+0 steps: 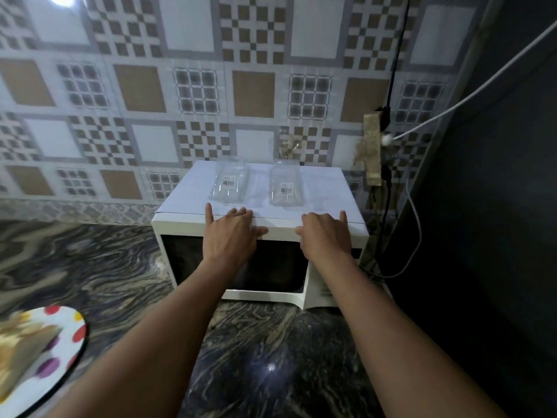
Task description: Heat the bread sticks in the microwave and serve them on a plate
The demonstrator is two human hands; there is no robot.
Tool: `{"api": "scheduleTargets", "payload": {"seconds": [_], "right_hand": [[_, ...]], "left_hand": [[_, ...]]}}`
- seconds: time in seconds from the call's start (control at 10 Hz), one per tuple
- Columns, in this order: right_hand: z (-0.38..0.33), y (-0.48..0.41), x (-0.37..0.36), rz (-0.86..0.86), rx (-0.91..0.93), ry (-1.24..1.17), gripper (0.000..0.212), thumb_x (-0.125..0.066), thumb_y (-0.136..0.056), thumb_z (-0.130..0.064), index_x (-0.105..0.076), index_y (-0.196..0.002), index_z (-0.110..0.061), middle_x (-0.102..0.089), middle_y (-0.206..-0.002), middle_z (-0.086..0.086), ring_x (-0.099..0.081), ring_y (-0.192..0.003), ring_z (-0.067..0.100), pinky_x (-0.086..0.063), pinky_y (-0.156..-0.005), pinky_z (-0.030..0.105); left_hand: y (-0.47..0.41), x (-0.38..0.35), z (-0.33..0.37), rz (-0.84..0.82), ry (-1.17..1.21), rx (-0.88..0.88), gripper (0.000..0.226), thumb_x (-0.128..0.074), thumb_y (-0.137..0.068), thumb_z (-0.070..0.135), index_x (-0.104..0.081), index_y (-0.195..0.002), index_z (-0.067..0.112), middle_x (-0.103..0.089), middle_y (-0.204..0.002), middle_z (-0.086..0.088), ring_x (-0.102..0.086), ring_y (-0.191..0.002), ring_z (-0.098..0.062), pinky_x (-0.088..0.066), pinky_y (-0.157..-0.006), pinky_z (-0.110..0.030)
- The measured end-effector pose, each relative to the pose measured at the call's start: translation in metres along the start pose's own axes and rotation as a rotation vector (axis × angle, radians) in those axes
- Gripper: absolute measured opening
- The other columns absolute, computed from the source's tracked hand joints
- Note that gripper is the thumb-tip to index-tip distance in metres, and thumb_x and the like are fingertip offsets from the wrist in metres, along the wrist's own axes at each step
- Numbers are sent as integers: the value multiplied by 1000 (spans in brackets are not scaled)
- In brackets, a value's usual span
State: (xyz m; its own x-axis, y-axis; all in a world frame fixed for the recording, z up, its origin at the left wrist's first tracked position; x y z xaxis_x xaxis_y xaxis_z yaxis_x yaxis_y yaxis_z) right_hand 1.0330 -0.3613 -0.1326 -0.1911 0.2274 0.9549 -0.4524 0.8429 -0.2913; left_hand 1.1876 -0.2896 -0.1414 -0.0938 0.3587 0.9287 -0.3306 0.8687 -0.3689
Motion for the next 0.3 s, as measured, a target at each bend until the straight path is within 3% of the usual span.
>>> {"api": "scheduleTargets", "payload": {"seconds": [0.1,0.2,0.3], "right_hand": [[-1,4,-7,-28,10,12,16,-51,-101,-29,-61,-109,-19,-65,-112,1,-58,-113,23,-18,-117,55],[-4,17,-12,-73,-11,-33,37,-50,-100,-31,-49,-133,-16,-53,-134,2,-44,-131,21,-17,-115,59],[6,40,2,-119,-52,-257,38,-49,-99,-38,-58,-129,-17,-63,-124,3,-55,-121,23,-38,-104,48]], "left_hand": [[1,-7,0,-11,35,-16,37,-49,-99,52,-60,-118,21,-64,-124,4,-58,-123,-17,-11,-121,-58],[2,-8,-1,-78,76,-20,54,-43,-102,50,-42,-144,17,-45,-152,-2,-33,-146,-20,-10,-122,-59],[35,-18,-3,-50,124,-54,73,-31,-103,53,-6,-160,16,-10,-167,-10,-1,-155,-27,-4,-123,-54]]}}
Point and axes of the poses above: each hand's wrist, its own y-axis away from the middle knuckle, its own x-axis out of the back of the hand, z = x × y, the point moved 9 cm from there along -y, towards the middle knuckle
